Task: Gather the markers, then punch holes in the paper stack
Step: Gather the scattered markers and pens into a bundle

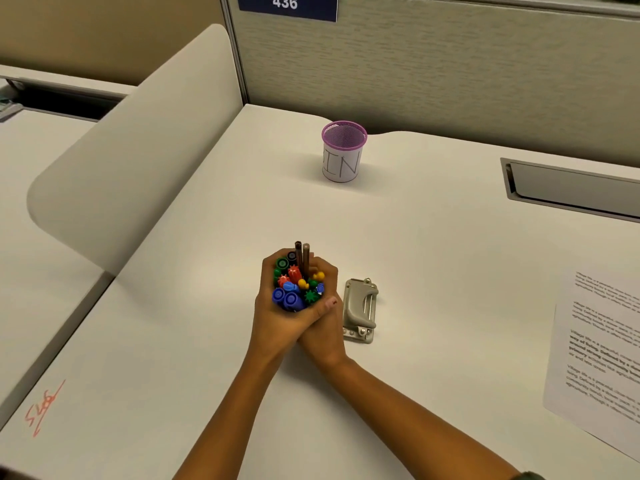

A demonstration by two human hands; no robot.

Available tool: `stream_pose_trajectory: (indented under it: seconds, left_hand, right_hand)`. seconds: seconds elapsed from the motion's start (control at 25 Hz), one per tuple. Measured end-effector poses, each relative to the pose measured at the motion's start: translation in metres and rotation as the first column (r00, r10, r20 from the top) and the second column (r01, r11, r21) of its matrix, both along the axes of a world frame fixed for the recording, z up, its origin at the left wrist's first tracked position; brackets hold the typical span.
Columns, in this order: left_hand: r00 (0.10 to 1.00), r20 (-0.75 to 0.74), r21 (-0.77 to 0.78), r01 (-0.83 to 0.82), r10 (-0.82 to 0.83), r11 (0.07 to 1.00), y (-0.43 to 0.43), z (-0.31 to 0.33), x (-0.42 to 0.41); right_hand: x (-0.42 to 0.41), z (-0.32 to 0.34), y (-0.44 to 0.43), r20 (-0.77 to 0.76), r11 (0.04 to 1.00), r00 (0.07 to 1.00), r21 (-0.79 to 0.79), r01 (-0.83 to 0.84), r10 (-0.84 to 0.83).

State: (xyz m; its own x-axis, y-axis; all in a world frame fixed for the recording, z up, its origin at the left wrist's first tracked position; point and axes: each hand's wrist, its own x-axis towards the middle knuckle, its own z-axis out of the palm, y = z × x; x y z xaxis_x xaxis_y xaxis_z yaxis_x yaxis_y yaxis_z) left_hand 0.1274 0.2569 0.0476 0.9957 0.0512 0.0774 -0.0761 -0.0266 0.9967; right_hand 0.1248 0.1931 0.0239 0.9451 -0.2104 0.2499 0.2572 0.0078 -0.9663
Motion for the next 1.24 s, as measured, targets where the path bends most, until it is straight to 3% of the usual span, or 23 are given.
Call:
stream_pose_trajectory:
  seconds: [0.16,0.6,0.84,1.04,1.24]
  left_hand:
    - [0.996,-0.08,-0.027,-0.039,0.037,0.999,-0.001,-0.008,-0.001]
    - [0.984,0.162,0.069,-0.084,0.071,0.994,0.007,0.0,-0.001]
    - [0.967,0.18,-0.024,-0.176,0.177,0.984,-0.002,0.005,-0.005]
    - [0.938,0.285,0.0,-0.208,0.199,0.978,-0.004,-0.001,-0.006]
    - [0.952,0.26,-0.005,-0.167,0.162,0.986,-0.002,-0.014,-0.009]
  right_hand:
    - [0.0,-0.005,0.001,-0.036,1.0,0.999,0.012,-0.014,0.015]
    - [0.001,-0.004,0.002,-0.024,0.997,0.999,-0.061,-0.04,0.039]
    - [0.003,-0.014,0.0,-0.123,0.975,0.988,-0.192,-0.112,0.09]
    - [0.002,-0.013,-0.002,-0.126,0.983,0.986,-0.135,-0.128,0.111]
    - [-0.002,-0.017,-0.002,-0.159,0.986,0.976,-0.058,-0.156,0.145]
